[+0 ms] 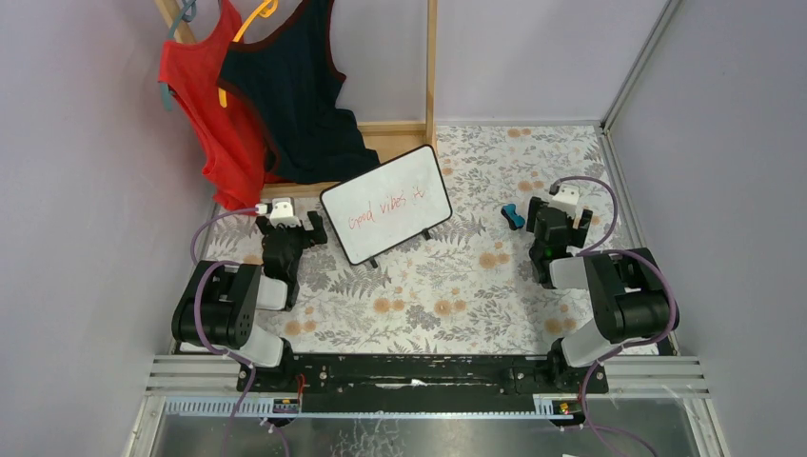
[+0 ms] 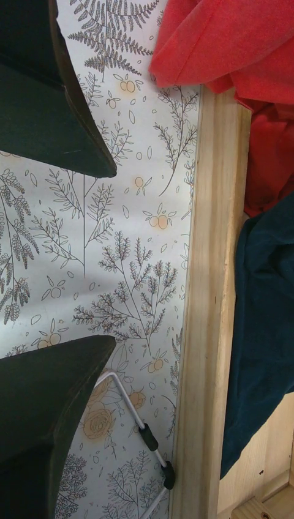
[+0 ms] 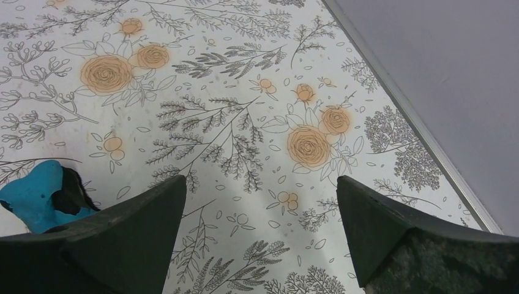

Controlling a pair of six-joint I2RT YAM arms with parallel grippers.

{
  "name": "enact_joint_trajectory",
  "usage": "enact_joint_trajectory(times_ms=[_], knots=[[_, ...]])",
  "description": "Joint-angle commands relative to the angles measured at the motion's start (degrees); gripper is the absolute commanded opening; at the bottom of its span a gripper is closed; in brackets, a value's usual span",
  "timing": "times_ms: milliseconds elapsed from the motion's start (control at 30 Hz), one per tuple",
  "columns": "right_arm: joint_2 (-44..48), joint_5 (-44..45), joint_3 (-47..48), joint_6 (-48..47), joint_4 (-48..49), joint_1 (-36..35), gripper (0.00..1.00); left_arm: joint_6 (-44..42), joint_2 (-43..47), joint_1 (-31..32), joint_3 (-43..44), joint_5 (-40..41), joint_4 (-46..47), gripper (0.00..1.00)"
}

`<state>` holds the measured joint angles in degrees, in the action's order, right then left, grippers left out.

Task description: Erase the whiteboard

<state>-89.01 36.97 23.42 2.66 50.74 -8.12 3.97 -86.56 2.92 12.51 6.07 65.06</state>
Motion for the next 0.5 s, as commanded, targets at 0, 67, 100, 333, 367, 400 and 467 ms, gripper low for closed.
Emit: enact_joint_trajectory(times_ms=[0,67,100,333,367,400,467], knots=[[-0.5,3.4,2.3,-1.1,0.1,-1.2,0.99,-0.8,-0.4,0.2,1.1,1.4,3.6,1.00],[-0.5,3.4,2.3,-1.1,0.2,-1.2,0.99,-0.7,-0.5,0.2,1.1,1.4,3.6,1.00],[-0.4,3.4,2.3,-1.0,0.2,-1.3,0.99,-0.7,-0.5,0.2,1.1,1.5,3.5,1.00],[0.3,3.0,0.7,-1.0,2.3,-1.3,0.99,-0.8,-0.5,0.2,1.1,1.4,3.5,1.00],[0.6,2.5,0.3,-0.8,2.8,-1.2,0.99,-0.8,-0.5,0.2,1.1,1.4,3.5,1.00],[0.7,2.4,0.1,-0.8,2.9,-1.3,0.99,-0.8,-0.5,0.2,1.1,1.5,3.5,1.00],[0.6,2.4,0.2,-0.8,2.8,-1.3,0.99,-0.8,-0.5,0.2,1.1,1.4,3.5,1.00]])
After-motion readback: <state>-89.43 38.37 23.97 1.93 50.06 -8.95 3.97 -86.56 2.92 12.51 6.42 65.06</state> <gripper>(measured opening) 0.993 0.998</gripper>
